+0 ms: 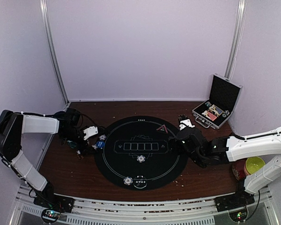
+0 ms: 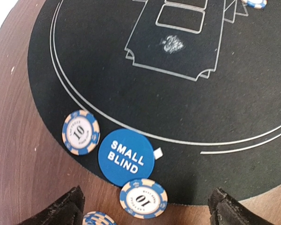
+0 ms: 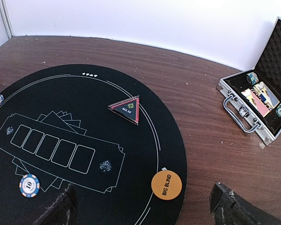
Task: Distribute texas hold em gaming equipment
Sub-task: Pick up the poker chip from the small blind area.
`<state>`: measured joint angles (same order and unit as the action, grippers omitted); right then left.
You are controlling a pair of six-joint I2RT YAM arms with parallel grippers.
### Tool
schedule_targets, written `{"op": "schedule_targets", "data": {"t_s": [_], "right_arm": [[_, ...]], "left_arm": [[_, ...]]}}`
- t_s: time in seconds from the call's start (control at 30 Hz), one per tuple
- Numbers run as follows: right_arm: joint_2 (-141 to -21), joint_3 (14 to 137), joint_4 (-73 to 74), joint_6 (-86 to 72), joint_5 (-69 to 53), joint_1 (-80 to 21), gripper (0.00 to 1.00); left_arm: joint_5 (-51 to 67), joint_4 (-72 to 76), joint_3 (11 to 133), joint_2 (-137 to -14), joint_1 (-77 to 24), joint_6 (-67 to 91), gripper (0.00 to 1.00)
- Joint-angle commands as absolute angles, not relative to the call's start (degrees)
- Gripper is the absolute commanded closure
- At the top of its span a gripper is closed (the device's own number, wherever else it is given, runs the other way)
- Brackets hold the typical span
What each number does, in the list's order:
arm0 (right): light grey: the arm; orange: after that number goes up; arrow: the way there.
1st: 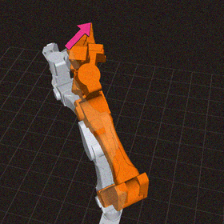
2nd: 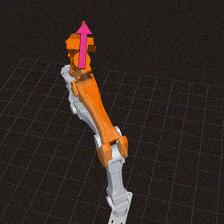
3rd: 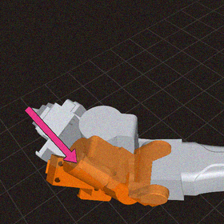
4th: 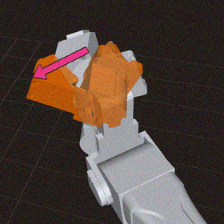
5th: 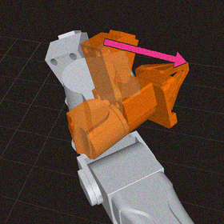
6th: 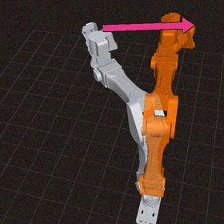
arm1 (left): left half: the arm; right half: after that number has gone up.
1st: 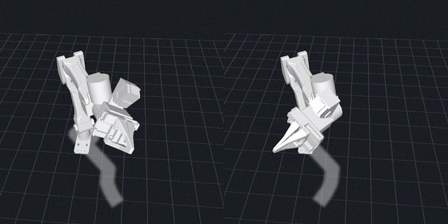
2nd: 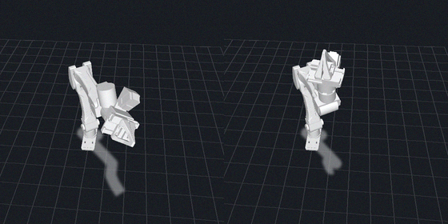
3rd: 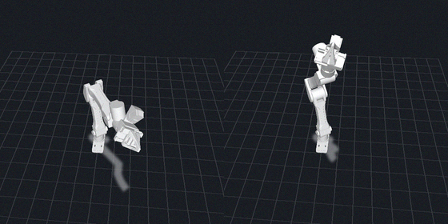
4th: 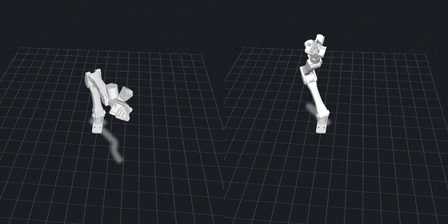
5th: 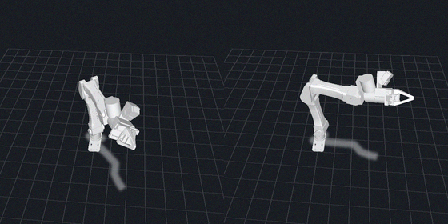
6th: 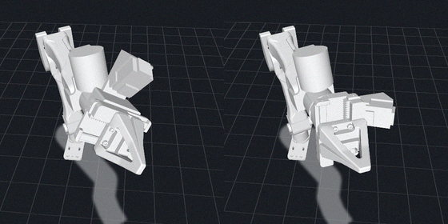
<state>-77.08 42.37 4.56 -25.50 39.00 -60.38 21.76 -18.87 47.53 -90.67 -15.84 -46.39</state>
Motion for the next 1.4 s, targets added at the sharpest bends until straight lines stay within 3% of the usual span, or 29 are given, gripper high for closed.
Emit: {"op": "schedule_targets", "data": {"t_s": [0.0, 0.63, 1.37], "right_arm": [[-76.88, 42.2, 4.56, -25.84, 38.97, -60.12, 0.0], [-77.08, 42.23, 4.57, -25.88, 39.11, -60.12, 0.0], [-76.55, 42.12, 4.58, -26.1, 39.29, -60.14, 0.0]], "left_arm": [[19.83, -16.34, 46.89, -91.78, -14.74, -46.68, 0.06], [19.98, -16.61, 48.84, -96.44, -13.53, -46.52, 0.25], [20.52, -20.45, 50.93, -97.4, -13.46, -47.3, 0.4]]}}
